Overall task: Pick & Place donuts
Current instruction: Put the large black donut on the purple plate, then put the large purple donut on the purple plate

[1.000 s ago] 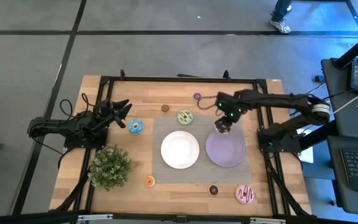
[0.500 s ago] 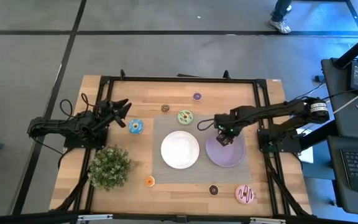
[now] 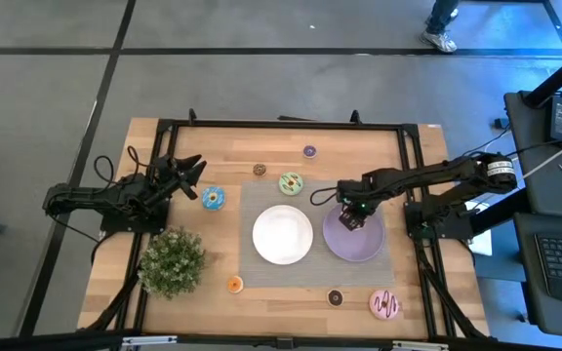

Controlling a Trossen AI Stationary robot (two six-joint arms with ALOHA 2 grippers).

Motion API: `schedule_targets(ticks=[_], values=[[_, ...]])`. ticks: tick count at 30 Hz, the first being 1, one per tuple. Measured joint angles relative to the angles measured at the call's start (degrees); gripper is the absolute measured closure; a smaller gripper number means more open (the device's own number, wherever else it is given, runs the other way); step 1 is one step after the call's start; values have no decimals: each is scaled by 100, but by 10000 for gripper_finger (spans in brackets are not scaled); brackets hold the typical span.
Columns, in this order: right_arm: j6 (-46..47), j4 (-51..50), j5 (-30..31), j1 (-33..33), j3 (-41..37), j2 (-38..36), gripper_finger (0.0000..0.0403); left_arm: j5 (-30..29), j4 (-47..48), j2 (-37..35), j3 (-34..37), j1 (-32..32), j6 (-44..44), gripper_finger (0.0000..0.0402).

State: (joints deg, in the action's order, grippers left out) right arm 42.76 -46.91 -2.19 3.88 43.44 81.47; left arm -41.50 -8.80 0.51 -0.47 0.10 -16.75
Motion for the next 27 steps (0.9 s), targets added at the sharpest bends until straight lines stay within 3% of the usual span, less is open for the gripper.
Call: schedule_targets(ticks=[14, 20, 27], values=[[40, -14, 2, 0, 0, 0, 193, -2, 2, 0, 0, 2, 0, 233], [103, -129, 12, 0, 57, -157, 181, -3, 2, 0, -2, 2, 0, 233], [651, -579, 548, 2, 625, -750, 185, 2, 0, 0, 0, 0, 0, 233]])
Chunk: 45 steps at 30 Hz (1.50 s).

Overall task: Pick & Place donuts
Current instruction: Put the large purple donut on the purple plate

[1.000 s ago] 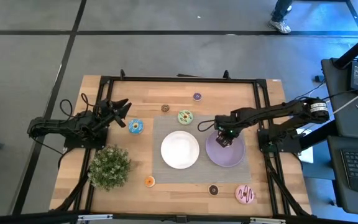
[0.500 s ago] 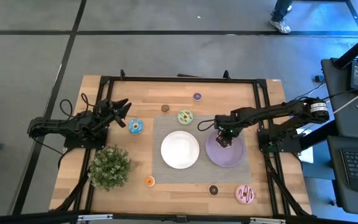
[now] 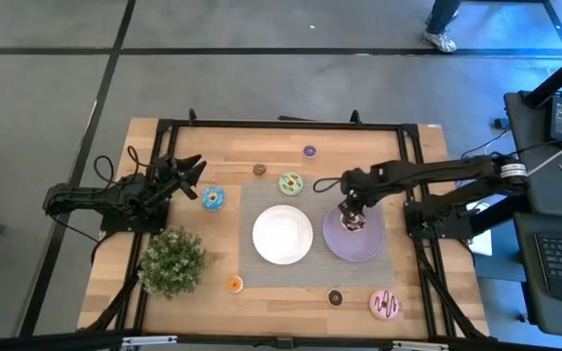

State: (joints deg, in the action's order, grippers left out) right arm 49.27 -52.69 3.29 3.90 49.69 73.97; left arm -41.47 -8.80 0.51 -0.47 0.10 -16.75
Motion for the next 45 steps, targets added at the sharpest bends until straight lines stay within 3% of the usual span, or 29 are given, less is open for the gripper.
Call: schedule_targets(ticks=[7, 14, 21, 28, 39, 45], values=[[974, -68, -1250, -703, 60, -537, 185, 32, -2, 0, 0, 1, -1, 233], [2709, -21, -1180, -2357, 53, -550, 185, 33, -2, 0, -2, 2, -2, 233], [4639, 7, -494, -4034, 51, -513, 185, 41, -2, 0, 0, 2, 0, 233], [6177, 177, -454, -5409, 48, 86, 185, 59, -2, 0, -1, 2, -229, 233], [6928, 1285, -457, -6166, 46, 1279, 185, 61, -2, 0, 0, 1, -667, 233], [7043, 1376, -830, -6263, 46, 1745, 185, 61, 21, 0, 0, 2, -657, 233]])
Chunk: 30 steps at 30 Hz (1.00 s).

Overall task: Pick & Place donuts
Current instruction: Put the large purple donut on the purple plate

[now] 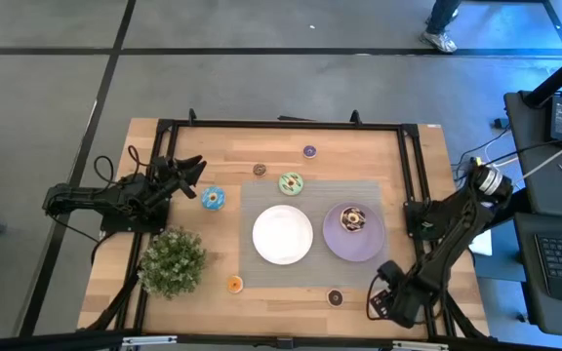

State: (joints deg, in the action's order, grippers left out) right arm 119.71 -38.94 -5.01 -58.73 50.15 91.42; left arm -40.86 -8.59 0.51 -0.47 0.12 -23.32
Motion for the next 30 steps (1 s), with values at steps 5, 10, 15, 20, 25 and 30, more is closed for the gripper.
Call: schedule_targets(ticks=[5, 10, 15, 20, 25, 30], values=[[-1, 296, 39, -10, -2, 295, 186, 0, 25, 0, 0, 0, 3, 233], [30, 415, 37, -10, -2, 411, 213, 0, 25, 0, 0, 0, 5, 233], [10, 417, 37, -8, -2, 405, 265, -1, 25, 0, 0, -2, 1, 233], [-22, 388, 28, 2, -7, 95, 309, -2, 25, 0, 0, 0, 3, 233], [-61, 39, 357, 215, -7, -639, 326, -2, 24, 0, 0, -1, 3, 233], [-927, -492, 1044, 905, -5, -1407, 324, -2, 23, 0, -1, -1, 2, 233]])
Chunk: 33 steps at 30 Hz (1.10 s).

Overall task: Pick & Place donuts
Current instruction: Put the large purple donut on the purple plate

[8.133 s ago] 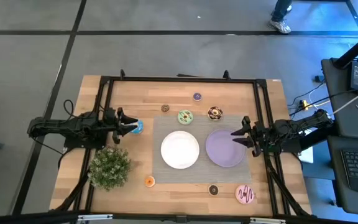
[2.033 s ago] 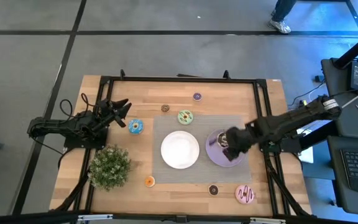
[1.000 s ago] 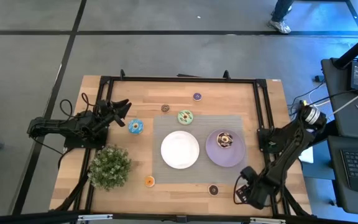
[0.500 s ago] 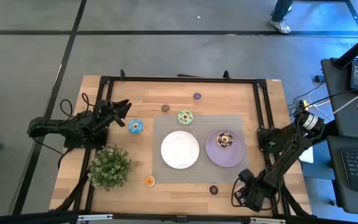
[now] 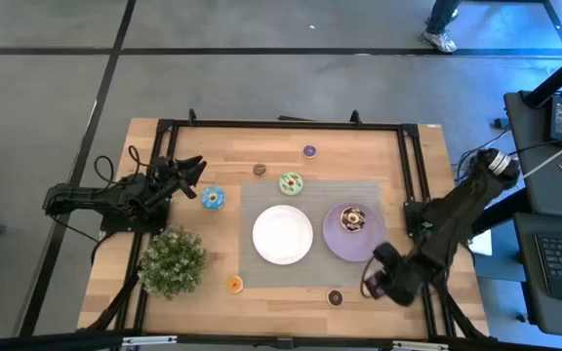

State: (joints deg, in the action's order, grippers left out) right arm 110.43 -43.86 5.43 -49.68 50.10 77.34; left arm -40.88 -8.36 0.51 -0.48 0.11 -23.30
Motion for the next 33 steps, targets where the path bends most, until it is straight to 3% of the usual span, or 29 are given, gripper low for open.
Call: schedule_targets(ticks=[9, 15, 24, 33], values=[[-2196, -672, -4, 1916, 0, -276, 323, 0, 0, 0, 1, -1, 1, 233], [-3552, -680, -229, 2738, 0, -273, 323, 0, 0, 0, 0, 1, -52, 233], [-3893, -571, -266, 3087, -321, -271, 322, 0, 1, 0, 1, 0, -248, 233], [-3874, 550, -612, 3111, -1101, -233, 290, -17, 2, 0, 1, 1, -248, 233]])
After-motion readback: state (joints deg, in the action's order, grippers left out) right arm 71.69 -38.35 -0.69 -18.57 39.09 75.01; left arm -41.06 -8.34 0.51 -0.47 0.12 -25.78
